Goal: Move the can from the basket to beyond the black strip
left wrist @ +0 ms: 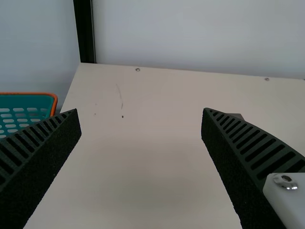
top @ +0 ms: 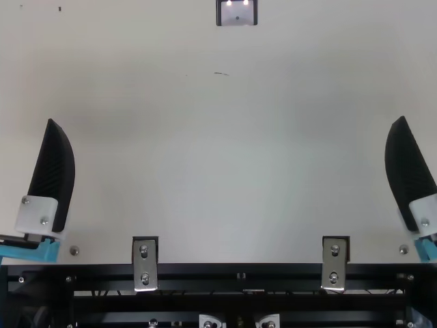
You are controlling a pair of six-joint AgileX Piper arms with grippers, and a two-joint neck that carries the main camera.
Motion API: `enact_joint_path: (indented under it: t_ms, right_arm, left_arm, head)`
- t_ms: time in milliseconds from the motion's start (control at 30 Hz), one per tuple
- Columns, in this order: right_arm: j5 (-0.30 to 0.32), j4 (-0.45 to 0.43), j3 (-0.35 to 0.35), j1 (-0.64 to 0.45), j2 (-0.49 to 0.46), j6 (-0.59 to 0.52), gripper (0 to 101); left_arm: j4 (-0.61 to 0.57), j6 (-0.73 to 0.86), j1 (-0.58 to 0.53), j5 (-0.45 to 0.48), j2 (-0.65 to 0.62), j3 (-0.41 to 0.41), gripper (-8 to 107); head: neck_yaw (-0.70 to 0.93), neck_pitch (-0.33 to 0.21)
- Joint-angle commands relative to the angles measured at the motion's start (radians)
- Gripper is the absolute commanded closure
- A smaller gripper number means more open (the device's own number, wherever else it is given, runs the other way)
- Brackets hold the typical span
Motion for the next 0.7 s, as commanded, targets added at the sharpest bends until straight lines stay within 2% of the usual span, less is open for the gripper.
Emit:
enact_joint_path:
  t_ms: [0,133,667]
  right_arm:
    - [0.000,0.000,0.000,0.000,0.000,0.000,0]
    - [-0.017,-0.001,0.006,0.001,-0.005,0.003,0]
    - [-0.017,-0.001,0.006,0.001,-0.005,0.003,0]
  left_arm:
    - [0.000,0.000,0.000,0.000,0.000,0.000,9]
    - [0.000,0.000,0.000,0.000,0.000,0.000,9]
    - [0.000,0.000,0.000,0.000,0.000,0.000,9]
  head:
    - [0.002,-0.001]
    - [0.002,-0.001]
    - [0.002,-0.001]
